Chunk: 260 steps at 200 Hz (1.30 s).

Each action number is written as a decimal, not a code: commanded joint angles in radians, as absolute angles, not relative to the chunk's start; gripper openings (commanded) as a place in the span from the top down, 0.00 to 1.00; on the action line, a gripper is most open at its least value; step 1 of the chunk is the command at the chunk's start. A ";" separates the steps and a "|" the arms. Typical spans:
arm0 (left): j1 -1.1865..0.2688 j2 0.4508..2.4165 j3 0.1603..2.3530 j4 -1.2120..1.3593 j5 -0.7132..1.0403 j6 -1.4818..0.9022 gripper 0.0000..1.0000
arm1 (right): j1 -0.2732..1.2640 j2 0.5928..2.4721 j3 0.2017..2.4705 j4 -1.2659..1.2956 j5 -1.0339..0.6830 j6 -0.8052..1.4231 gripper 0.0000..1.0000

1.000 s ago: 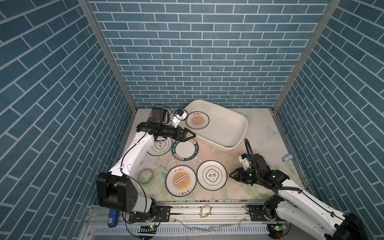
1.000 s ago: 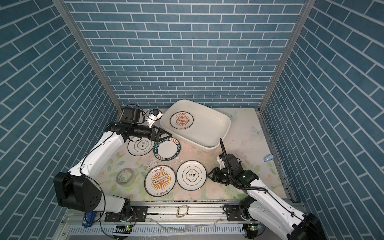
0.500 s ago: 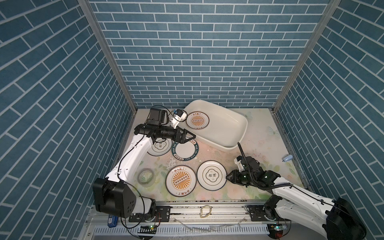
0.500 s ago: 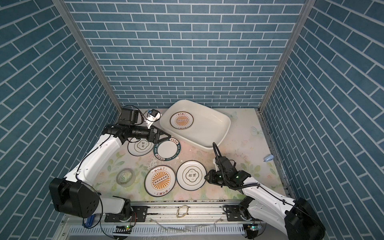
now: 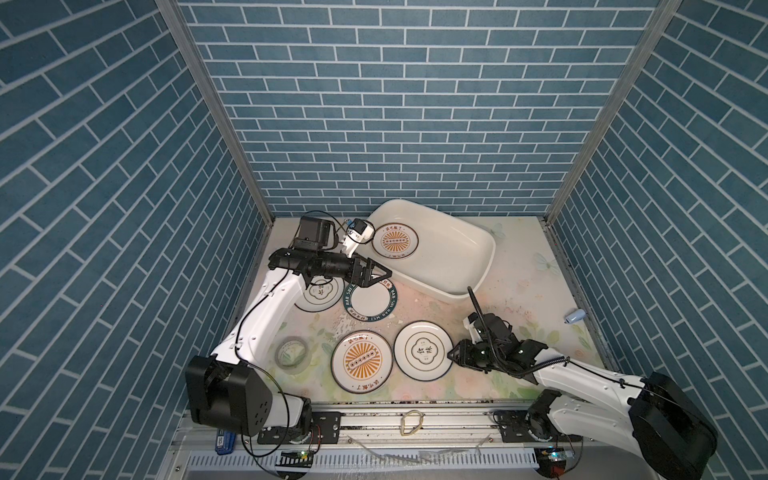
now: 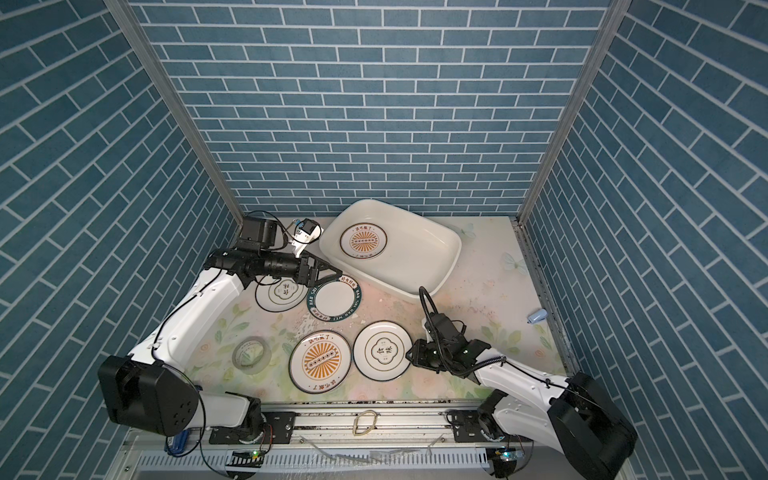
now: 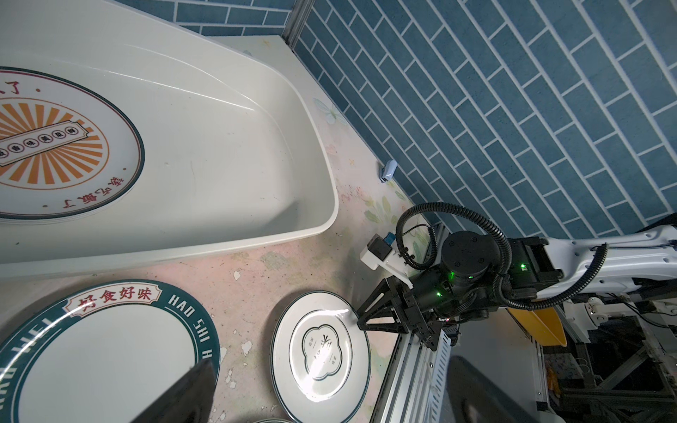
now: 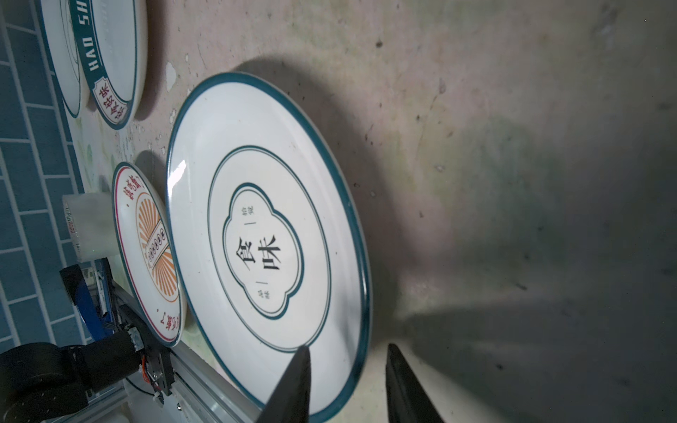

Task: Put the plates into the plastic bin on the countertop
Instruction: 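Move the right gripper down to the cloud-emblem plate's rim, then close the right gripper on the cloud-emblem plate rim and tilt it up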

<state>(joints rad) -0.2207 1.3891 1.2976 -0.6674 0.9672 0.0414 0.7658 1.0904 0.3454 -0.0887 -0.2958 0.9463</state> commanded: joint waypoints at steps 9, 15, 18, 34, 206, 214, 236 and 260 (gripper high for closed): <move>-0.225 1.366 1.281 -0.658 0.983 0.052 0.00 | 0.771 1.097 0.309 -0.017 -0.280 1.002 0.66; -0.225 1.367 1.279 -0.656 0.984 0.051 0.01 | 0.772 1.100 0.306 -0.013 -0.277 1.004 0.66; -0.225 1.366 1.279 -0.656 0.985 0.051 0.01 | 0.771 1.103 0.305 -0.010 -0.276 1.004 0.67; -0.225 1.364 1.278 -0.654 0.985 0.049 0.00 | 0.772 1.117 0.304 0.006 -0.277 1.008 0.67; -0.224 1.358 1.246 -0.614 0.988 0.022 0.01 | 0.772 1.183 0.201 0.175 -0.244 1.088 0.88; -0.225 1.357 1.245 -0.613 0.989 0.020 0.01 | 0.771 1.182 0.198 0.179 -0.242 1.091 0.92; -0.225 1.355 1.244 -0.611 0.988 0.020 0.01 | 0.770 1.167 0.182 0.202 -0.239 1.099 0.97; -0.225 1.356 1.246 -0.609 0.989 0.016 0.00 | 0.771 1.136 0.171 0.201 -0.230 1.103 1.00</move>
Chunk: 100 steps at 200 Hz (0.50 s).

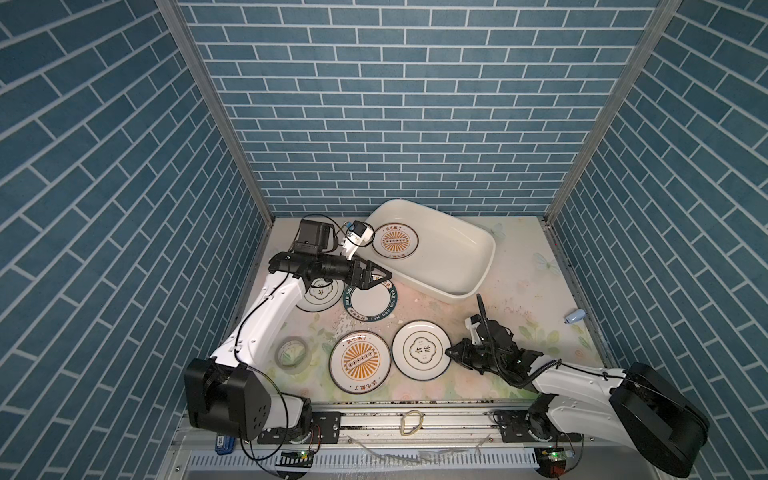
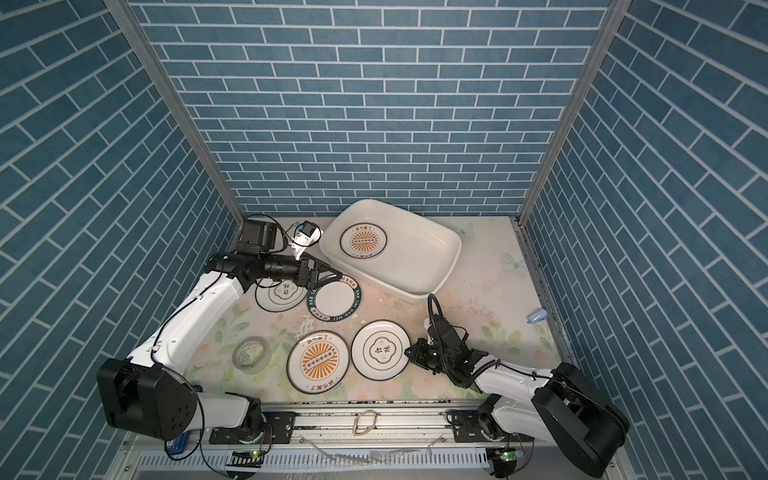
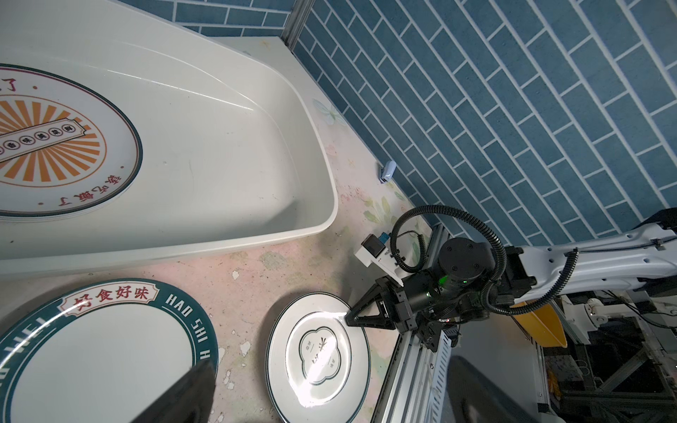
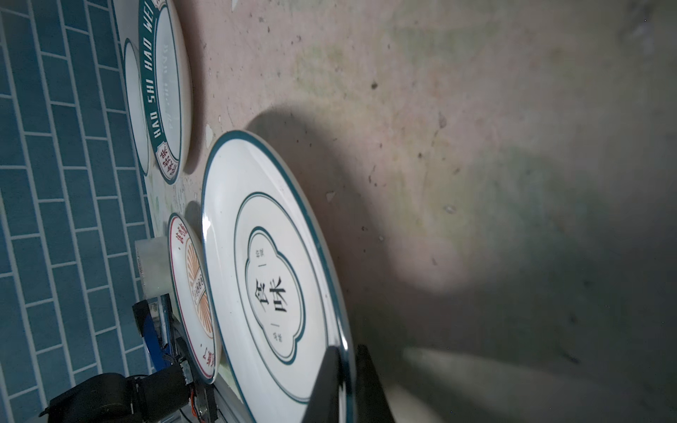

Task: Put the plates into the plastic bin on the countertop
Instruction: 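Close the right gripper on the cloud-emblem plate rim and tilt it up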

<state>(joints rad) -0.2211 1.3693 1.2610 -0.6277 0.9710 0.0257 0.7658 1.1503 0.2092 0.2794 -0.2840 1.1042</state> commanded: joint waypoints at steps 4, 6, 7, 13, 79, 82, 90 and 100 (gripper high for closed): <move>-0.224 1.355 1.248 -0.608 0.989 0.016 0.01 | 0.770 1.128 0.171 0.199 -0.229 1.102 1.00; -0.225 1.355 1.248 -0.608 0.989 0.016 0.00 | 0.770 1.125 0.169 0.197 -0.227 1.101 1.00; -0.224 1.356 1.249 -0.609 0.988 0.016 0.00 | 0.771 1.123 0.169 0.196 -0.227 1.100 1.00; -0.225 1.356 1.251 -0.609 0.989 0.016 0.00 | 0.769 1.111 0.168 0.192 -0.226 1.100 1.00; -0.224 1.350 1.257 -0.610 0.985 0.005 0.00 | 0.751 0.962 0.170 0.119 -0.238 1.086 1.00; -0.224 1.349 1.257 -0.610 0.983 0.003 0.00 | 0.748 0.957 0.171 0.117 -0.241 1.085 1.00; -0.225 1.347 1.258 -0.610 0.981 0.003 0.00 | 0.744 0.940 0.175 0.114 -0.253 1.085 1.00; -0.225 1.346 1.257 -0.609 0.976 0.000 0.00 | 0.736 0.925 0.184 0.099 -0.269 1.073 1.00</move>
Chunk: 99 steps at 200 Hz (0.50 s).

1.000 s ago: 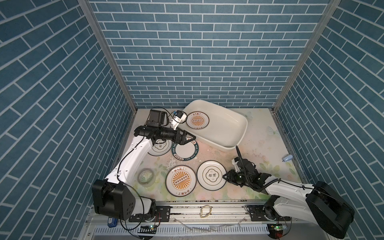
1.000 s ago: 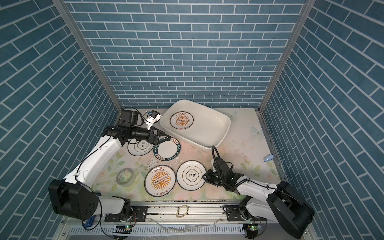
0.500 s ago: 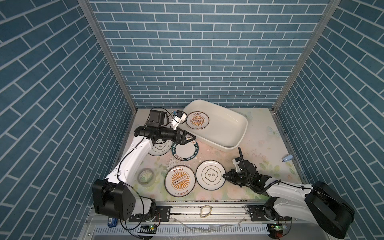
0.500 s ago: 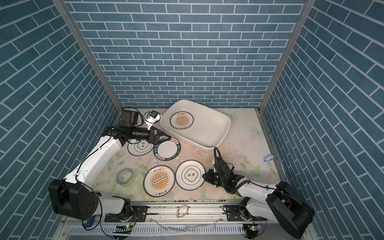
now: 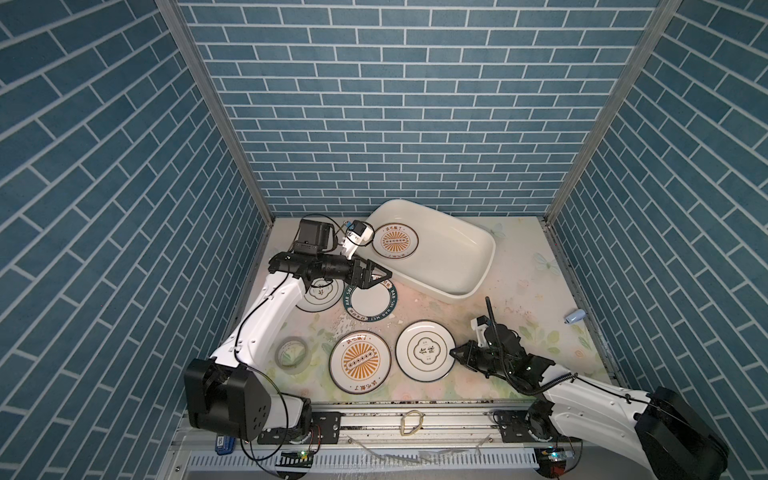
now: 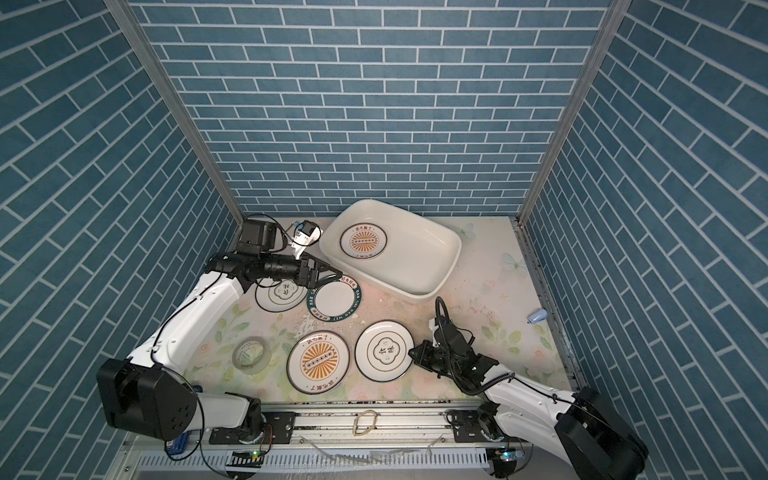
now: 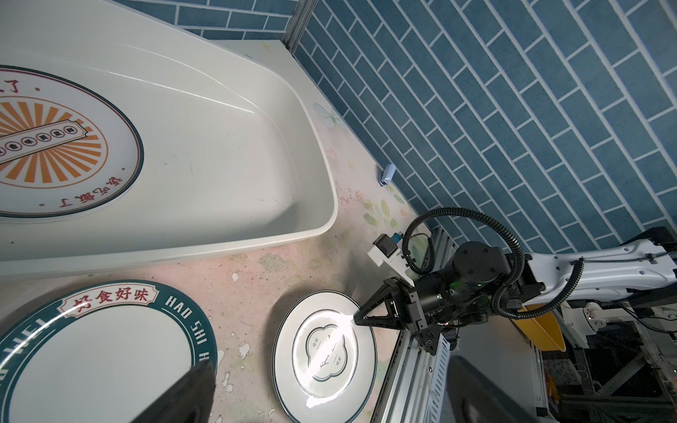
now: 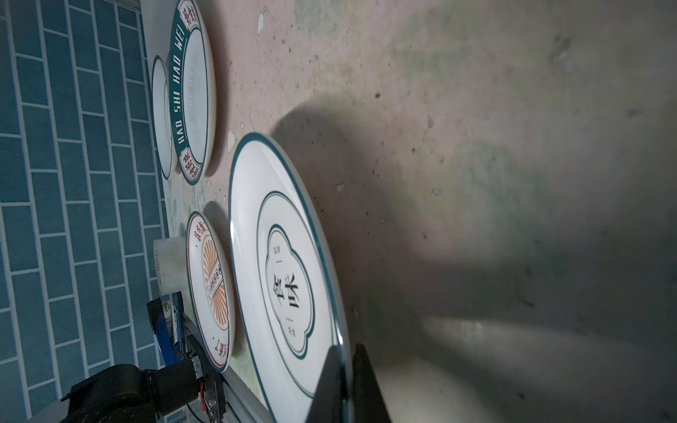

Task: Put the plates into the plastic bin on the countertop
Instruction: 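Close the right gripper on the cloud-emblem plate rim and tilt it up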

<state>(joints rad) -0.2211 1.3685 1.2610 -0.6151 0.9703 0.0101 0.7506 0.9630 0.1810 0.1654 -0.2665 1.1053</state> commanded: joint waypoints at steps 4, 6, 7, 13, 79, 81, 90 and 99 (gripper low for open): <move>-0.224 1.346 1.258 -0.609 0.975 0.000 0.00 | 0.734 0.919 0.190 0.089 -0.276 1.068 1.00; -0.225 1.346 1.258 -0.609 0.973 -0.001 0.00 | 0.732 0.917 0.193 0.084 -0.278 1.066 1.00; -0.224 1.346 1.259 -0.610 0.972 -0.001 0.00 | 0.731 0.915 0.196 0.081 -0.279 1.064 1.00; -0.224 1.345 1.259 -0.610 0.968 -0.003 0.00 | 0.725 0.906 0.204 0.063 -0.286 1.058 1.00; -0.225 1.346 1.256 -0.613 0.919 -0.008 0.00 | 0.673 0.843 0.269 0.001 -0.374 1.032 1.00; -0.225 1.346 1.255 -0.614 0.918 -0.007 0.00 | 0.672 0.842 0.272 0.000 -0.377 1.031 1.00; -0.224 1.344 1.252 -0.613 0.916 -0.005 0.01 | 0.665 0.840 0.282 -0.005 -0.390 1.024 1.00; -0.224 1.343 1.250 -0.613 0.915 -0.003 0.00 | 0.658 0.841 0.292 -0.013 -0.403 1.018 1.00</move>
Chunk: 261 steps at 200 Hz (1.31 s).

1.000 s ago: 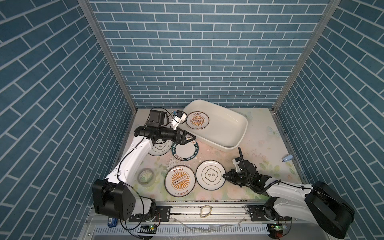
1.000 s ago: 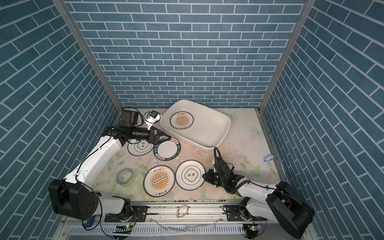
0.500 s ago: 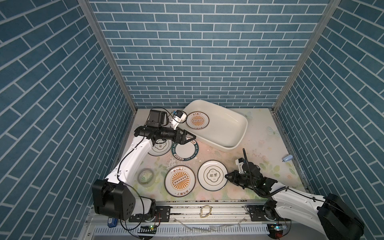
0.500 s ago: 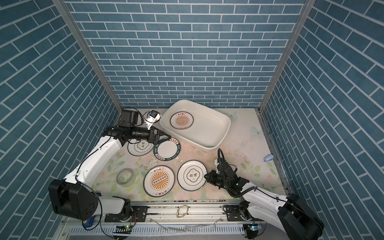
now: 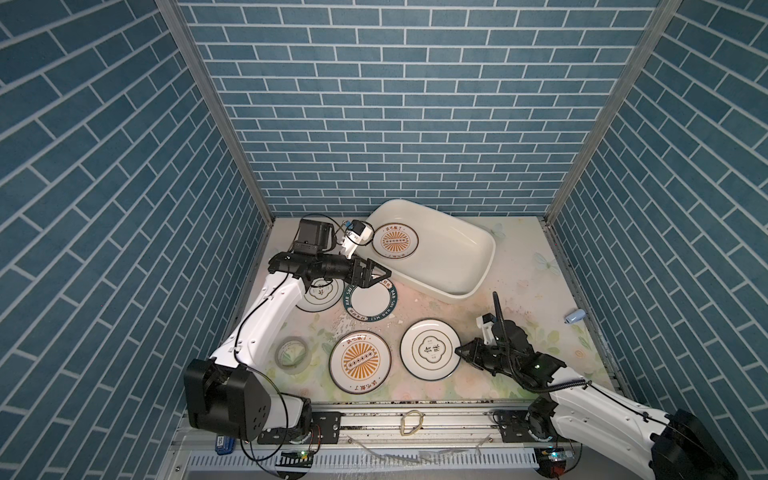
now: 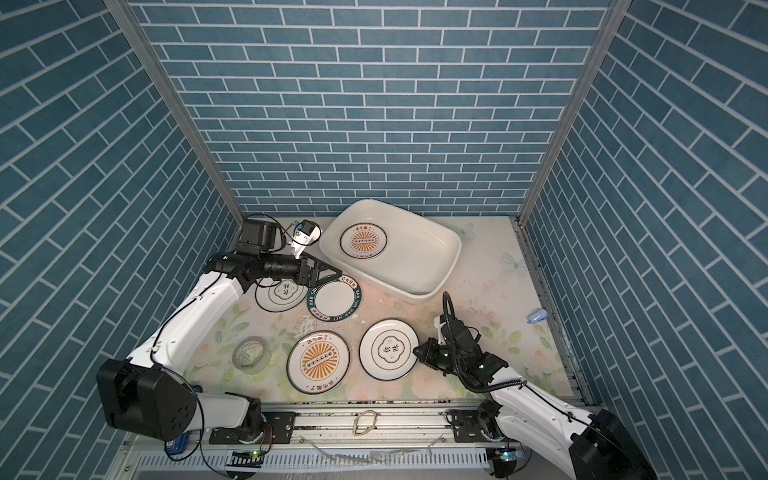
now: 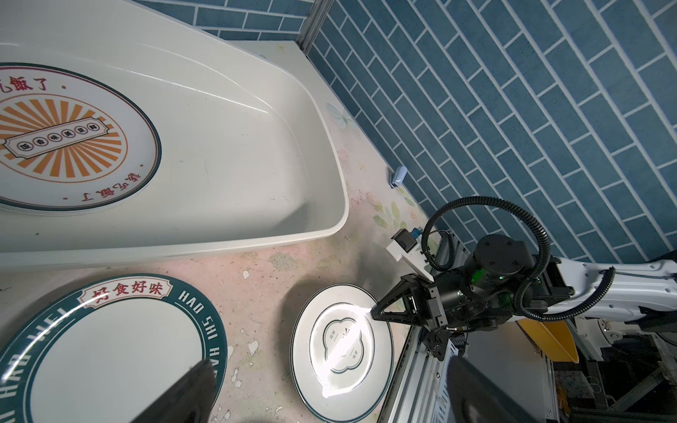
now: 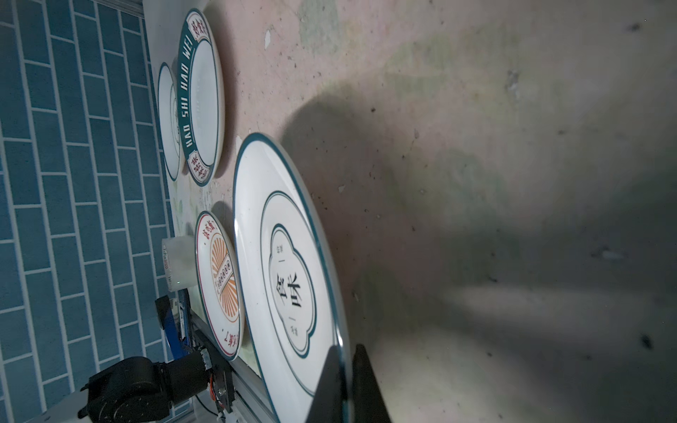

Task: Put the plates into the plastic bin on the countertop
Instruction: 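Close the right gripper on the cloud-emblem plate rim and tilt it up, then lift the cloud-emblem plate with the right gripper while the left gripper approaches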

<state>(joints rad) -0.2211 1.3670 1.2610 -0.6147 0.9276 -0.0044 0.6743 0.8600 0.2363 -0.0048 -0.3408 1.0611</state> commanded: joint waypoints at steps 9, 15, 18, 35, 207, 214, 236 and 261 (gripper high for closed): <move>-0.223 1.341 1.246 -0.613 0.915 0.000 0.00 | 0.655 0.843 0.302 -0.019 -0.416 1.012 1.00; -0.224 1.339 1.245 -0.614 0.915 0.001 0.00 | 0.654 0.843 0.307 -0.024 -0.428 1.008 1.00; -0.223 1.339 1.246 -0.615 0.916 0.002 0.01 | 0.653 0.842 0.309 -0.024 -0.433 1.006 1.00; -0.224 1.340 1.241 -0.620 0.914 0.011 0.00 | 0.649 0.843 0.323 -0.025 -0.468 0.997 1.00; -0.222 1.415 1.310 -0.606 0.983 -0.138 0.07 | 0.458 1.110 0.853 -0.168 -0.649 0.797 1.00; -0.221 1.417 1.306 -0.590 0.989 -0.156 0.08 | 0.446 1.120 0.870 -0.167 -0.654 0.794 1.00; -0.223 1.432 1.302 -0.543 1.018 -0.218 0.12 | 0.420 1.153 0.917 -0.161 -0.665 0.785 1.00; -0.224 1.471 1.321 -0.536 1.013 -0.244 0.20 | 0.402 1.188 0.951 -0.128 -0.676 0.796 1.00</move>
<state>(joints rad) -0.2211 1.4364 1.3045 -0.5762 0.9932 -0.1841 0.4168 1.1652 0.8993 -0.1909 -0.6304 0.8131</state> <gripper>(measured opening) 0.830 0.072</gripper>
